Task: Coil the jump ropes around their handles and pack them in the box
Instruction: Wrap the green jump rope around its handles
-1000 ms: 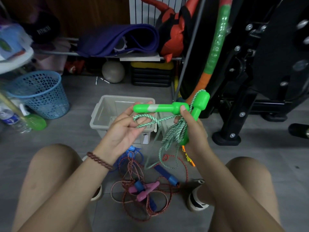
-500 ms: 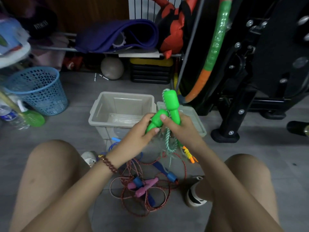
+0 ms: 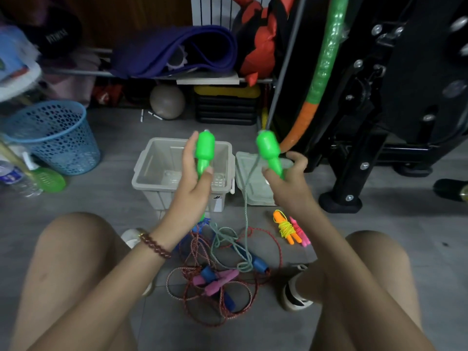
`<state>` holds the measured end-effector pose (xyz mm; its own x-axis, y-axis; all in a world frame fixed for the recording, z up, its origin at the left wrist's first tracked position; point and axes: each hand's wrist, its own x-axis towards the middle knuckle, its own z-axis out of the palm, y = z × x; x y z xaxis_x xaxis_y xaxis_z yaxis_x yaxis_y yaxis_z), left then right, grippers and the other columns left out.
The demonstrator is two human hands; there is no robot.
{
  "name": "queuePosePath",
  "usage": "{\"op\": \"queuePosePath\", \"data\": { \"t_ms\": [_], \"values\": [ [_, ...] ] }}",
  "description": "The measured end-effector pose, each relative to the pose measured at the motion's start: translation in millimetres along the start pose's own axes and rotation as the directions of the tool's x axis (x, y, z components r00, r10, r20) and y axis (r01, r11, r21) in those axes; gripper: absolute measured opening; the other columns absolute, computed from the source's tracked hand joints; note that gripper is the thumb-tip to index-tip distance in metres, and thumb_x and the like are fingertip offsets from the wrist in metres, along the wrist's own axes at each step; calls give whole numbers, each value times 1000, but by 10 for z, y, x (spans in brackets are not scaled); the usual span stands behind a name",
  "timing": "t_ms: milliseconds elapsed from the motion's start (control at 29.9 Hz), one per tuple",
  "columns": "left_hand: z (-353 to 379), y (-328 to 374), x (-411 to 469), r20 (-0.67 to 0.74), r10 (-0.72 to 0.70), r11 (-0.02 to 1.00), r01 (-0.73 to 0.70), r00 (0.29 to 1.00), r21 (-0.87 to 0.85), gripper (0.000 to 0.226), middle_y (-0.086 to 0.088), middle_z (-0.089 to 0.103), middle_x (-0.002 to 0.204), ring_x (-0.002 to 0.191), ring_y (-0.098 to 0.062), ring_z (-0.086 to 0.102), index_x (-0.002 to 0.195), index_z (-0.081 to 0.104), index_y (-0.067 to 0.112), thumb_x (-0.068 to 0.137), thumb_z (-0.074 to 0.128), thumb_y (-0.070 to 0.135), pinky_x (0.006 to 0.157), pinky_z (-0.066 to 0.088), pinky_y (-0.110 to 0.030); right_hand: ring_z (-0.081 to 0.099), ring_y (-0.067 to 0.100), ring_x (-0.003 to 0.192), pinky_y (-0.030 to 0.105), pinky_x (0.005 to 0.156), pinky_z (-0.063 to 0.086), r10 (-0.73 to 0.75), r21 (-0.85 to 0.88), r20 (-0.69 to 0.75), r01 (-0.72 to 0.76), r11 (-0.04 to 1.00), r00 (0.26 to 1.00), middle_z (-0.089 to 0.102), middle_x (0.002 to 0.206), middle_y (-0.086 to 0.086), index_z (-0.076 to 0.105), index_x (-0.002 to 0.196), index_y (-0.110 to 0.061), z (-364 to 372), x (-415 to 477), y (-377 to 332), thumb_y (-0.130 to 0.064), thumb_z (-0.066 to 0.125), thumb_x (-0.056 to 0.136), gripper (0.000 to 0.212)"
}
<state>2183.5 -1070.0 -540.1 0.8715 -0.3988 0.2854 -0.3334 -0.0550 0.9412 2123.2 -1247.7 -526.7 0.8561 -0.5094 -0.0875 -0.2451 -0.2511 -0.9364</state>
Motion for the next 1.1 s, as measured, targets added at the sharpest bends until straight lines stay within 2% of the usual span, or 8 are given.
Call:
{"op": "queuePosePath", "data": {
  "t_ms": [100,267,434,534,668,802,935,1102],
  "values": [
    [34,60,-7,173,-17,999,10,985,39,66,-11,46,120,82,-2,53,138,14,42,95,36,-3,77,45,-24,38,14,50,23,44,35,51,-4,100,-50,999,994,41,65,3,37,107,-16,78,-18,31,-7,49,90,22],
    [-46,194,74,8,135,989,-135,991,-56,68,-17,24,150,108,-6,49,144,4,35,93,38,5,102,36,-38,50,12,68,26,55,52,-336,186,-144,359,915,931,45,99,6,34,121,-25,30,-34,-80,-6,47,95,35],
    [213,96,-57,275,-69,996,83,959,-41,74,24,7,148,122,27,25,147,-11,26,98,40,6,98,27,-2,60,21,101,38,81,57,-155,294,214,87,952,965,55,121,10,41,130,-18,253,-218,-107,-5,41,99,34],
    [305,122,-115,349,-133,984,165,928,-65,84,20,3,153,134,10,23,144,-20,34,89,40,13,103,33,-13,55,27,119,47,99,46,-139,293,302,47,955,943,55,132,11,36,135,-35,336,-246,-54,-3,39,99,48],
    [282,134,-154,283,-127,944,29,951,328,86,10,27,125,123,-7,28,130,-29,50,96,44,19,101,29,-20,57,28,116,42,83,54,-97,389,354,-52,920,930,59,127,9,47,117,-50,296,-240,-39,-9,40,100,45],
    [153,99,-124,284,-71,905,-58,956,421,84,11,30,119,118,-4,22,140,-15,48,89,52,44,101,18,-27,61,22,109,36,70,57,-82,427,386,-99,899,919,59,127,6,38,140,-37,263,-261,-18,-13,43,100,46],
    [-49,103,19,40,180,868,-177,983,463,60,9,40,117,115,-5,29,135,39,35,80,46,58,104,28,-33,56,12,65,25,53,47,-141,420,323,-8,908,936,58,105,7,29,148,-25,226,-248,-16,-4,44,98,56],
    [-288,143,125,-13,220,949,-212,975,232,60,-3,31,128,125,-2,33,137,39,28,82,57,45,111,29,-34,48,15,63,27,55,43,-338,316,435,211,925,835,56,103,6,30,142,-32,160,-302,-41,2,46,96,60]
  ]
}}
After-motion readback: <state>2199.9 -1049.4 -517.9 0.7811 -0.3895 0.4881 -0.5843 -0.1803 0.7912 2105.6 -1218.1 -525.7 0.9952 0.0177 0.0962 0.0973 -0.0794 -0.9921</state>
